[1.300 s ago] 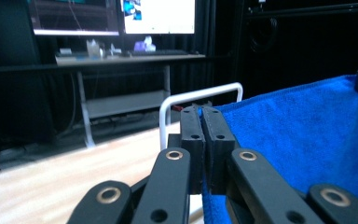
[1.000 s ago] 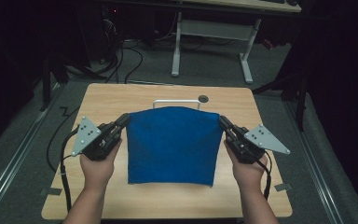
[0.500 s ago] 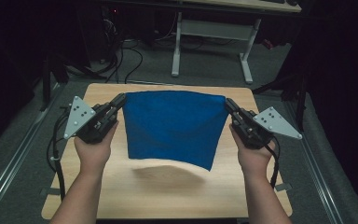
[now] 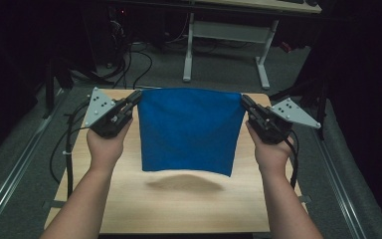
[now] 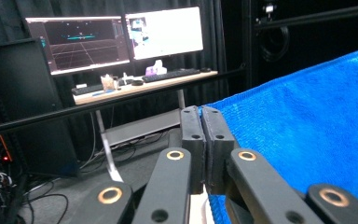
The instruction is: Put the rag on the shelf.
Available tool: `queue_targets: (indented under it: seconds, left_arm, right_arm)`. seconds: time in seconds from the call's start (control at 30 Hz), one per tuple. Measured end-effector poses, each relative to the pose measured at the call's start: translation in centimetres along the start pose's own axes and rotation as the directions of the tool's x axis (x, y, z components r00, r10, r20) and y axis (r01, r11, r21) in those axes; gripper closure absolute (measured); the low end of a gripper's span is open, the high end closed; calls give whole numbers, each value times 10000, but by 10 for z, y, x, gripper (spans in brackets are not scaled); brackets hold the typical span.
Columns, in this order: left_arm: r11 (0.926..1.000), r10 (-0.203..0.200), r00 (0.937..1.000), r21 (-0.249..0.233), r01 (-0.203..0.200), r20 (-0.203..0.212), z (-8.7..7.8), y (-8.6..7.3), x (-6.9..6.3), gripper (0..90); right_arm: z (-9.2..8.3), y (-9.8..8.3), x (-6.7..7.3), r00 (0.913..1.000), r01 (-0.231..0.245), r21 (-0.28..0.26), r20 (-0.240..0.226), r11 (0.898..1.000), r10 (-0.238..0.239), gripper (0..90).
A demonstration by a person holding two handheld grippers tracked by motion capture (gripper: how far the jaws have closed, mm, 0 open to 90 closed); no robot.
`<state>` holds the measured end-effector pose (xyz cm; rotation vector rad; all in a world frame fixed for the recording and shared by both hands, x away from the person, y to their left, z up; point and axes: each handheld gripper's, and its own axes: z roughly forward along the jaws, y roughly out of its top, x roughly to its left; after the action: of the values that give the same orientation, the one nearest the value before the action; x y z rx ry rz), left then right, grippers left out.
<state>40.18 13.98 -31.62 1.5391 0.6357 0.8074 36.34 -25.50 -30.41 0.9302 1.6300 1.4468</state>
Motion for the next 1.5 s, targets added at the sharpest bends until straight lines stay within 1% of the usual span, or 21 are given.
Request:
queue_targets:
  seconds: [0.2, 0.27, 0.3, 0.4, 0.43, 0.57, 0.67, 0.77, 0.9, 0.97, 1.03, 1.1, 1.13, 1.2, 1.27, 1.3, 1.33, 1.4, 1.43, 1.47, 1.5]
  left_arm:
    - [10000, 72, 9993, 36, -71, -363, 17, 7, 9, 891]
    - [9995, 273, 9986, 151, -267, -457, 24, 8, 12, 891]
    - [9995, 273, 9986, 151, -267, -457, 24, 8, 12, 891]
    - [9964, 750, 9955, 429, -726, -579, 37, 5, 19, 891]
    - [9955, 814, 9951, 538, -784, -557, 41, 3, 22, 891]
    - [9942, 722, 9958, 842, -673, -562, 52, -3, 31, 891]
    - [9950, 575, 9965, 856, -523, -599, 57, -5, 34, 891]
    - [9962, 456, 9956, 783, -392, -819, 64, -3, 40, 891]
    - [9953, 514, 9939, 864, -429, -981, 75, 0, 46, 891]
    - [9944, 437, 9933, 1004, -329, -1074, 83, 1, 49, 891]
    - [9929, 488, 9922, 1131, -358, -1143, 90, 0, 51, 891]
    - [9896, 559, 9914, 1381, -393, -1184, 97, -1, 53, 891]
    - [9880, 538, 9915, 1505, -356, -1183, 101, -4, 55, 891]
    - [9834, 499, 9912, 1794, -273, -1226, 108, -10, 58, 891]
    - [9760, 374, 9917, 2175, -98, -1233, 114, -19, 60, 891]
    - [9760, 374, 9917, 2175, -98, -1233, 114, -19, 60, 891]
    - [9680, 294, 9917, 2509, 30, -1253, 120, -31, 60, 891]
    - [9575, 81, 9929, 2873, 266, -1189, 125, -45, 61, 891]
    - [9533, -39, 9934, 2995, 384, -1150, 126, -52, 61, 891]
    - [9489, -140, 9938, 3118, 480, -1103, 127, -59, 60, 891]
    - [9428, -210, 9945, 3290, 539, -1025, 129, -65, 60, 891]
  right_arm:
    - [15, 2, -11, 9995, -153, 147, 286, 9998, 149, 887]
    - [19, 3, -14, 9992, -171, 189, 368, 9997, 164, 887]
    - [22, 4, -15, 9990, -183, 203, 422, 9996, 174, 887]
    - [29, 7, -19, 9983, -178, 213, 566, 9996, 166, 887]
    - [31, 7, -20, 9979, -168, 204, 629, 9996, 155, 887]
    - [42, 8, -24, 9976, -57, 288, 690, 9996, 37, 887]
    - [48, 10, -25, 9973, -26, 326, 728, 9995, 2, 887]
    - [64, 12, -31, 9969, -18, 413, 790, 9991, -15, 887]
    - [81, 12, -41, 9962, -327, 616, 832, 9976, 275, 887]
    - [90, 11, -46, 9957, -338, 681, 883, 9971, 278, 888]
    - [100, 10, -51, 9950, -406, 796, 942, 9960, 331, 888]
    - [108, 9, -57, 9940, -625, 920, 953, 9938, 536, 888]
    - [111, 9, -59, 9937, -635, 971, 984, 9932, 539, 888]
    - [118, 6, -61, 9938, -493, 1139, 1051, 9923, 373, 888]
    - [126, 2, -62, 9939, -393, 1384, 1074, 9896, 244, 888]
    - [126, 2, -62, 9939, -393, 1384, 1074, 9896, 244, 888]
    - [132, -6, -62, 9936, -293, 1741, 1127, 9843, 97, 888]
    - [140, -16, -62, 9931, -176, 2163, 1168, 9762, -79, 888]
    - [143, -23, -63, 9930, -118, 2436, 1167, 9698, -173, 888]
    - [146, -29, -64, 9932, -90, 2640, 1143, 9645, -221, 888]
    - [147, -35, -64, 9932, -209, 2757, 1159, 9610, -117, 888]
